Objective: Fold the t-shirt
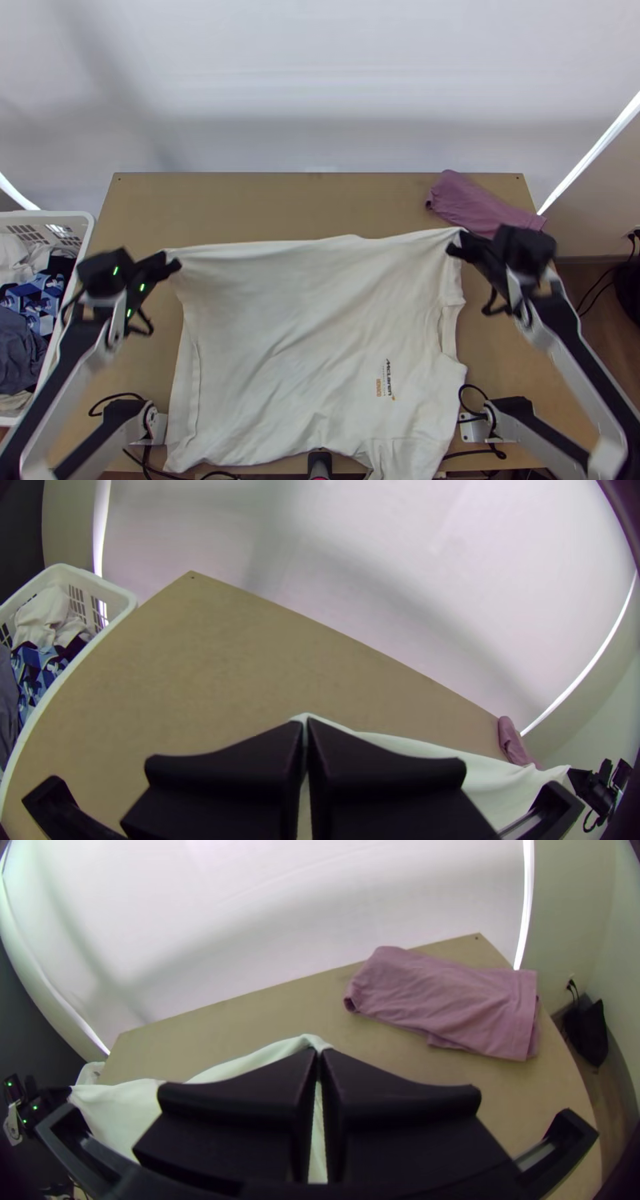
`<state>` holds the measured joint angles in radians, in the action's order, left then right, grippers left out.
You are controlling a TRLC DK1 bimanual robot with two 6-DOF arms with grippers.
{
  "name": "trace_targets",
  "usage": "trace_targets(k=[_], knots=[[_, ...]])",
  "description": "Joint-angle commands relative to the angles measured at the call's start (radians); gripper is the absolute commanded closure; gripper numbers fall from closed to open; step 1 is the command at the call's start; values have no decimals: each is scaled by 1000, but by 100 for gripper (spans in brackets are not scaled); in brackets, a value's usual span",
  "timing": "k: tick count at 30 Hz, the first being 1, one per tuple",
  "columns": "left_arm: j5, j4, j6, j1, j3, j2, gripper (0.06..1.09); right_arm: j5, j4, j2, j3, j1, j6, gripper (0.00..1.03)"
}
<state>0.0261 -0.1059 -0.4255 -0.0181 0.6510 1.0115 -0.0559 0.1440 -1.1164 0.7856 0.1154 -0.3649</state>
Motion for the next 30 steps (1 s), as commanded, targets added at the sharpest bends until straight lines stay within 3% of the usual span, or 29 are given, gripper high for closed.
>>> trace_targets(k=[1, 5, 12, 17, 30], knots=[[-2, 31, -45, -17, 113, 162, 105, 5, 48, -164, 179, -46, -55, 100], [37, 17, -47, -29, 243, 352, 105, 5, 203, -367, 376, -53, -82, 100], [130, -98, -45, -71, 503, 662, 105, 5, 255, -579, 577, -51, -108, 100], [135, -143, -44, -88, 702, 825, 105, 7, 275, -712, 731, -48, -108, 100], [146, -532, -44, -118, 1449, 1243, 105, 14, 370, -964, 1107, -39, -109, 100]])
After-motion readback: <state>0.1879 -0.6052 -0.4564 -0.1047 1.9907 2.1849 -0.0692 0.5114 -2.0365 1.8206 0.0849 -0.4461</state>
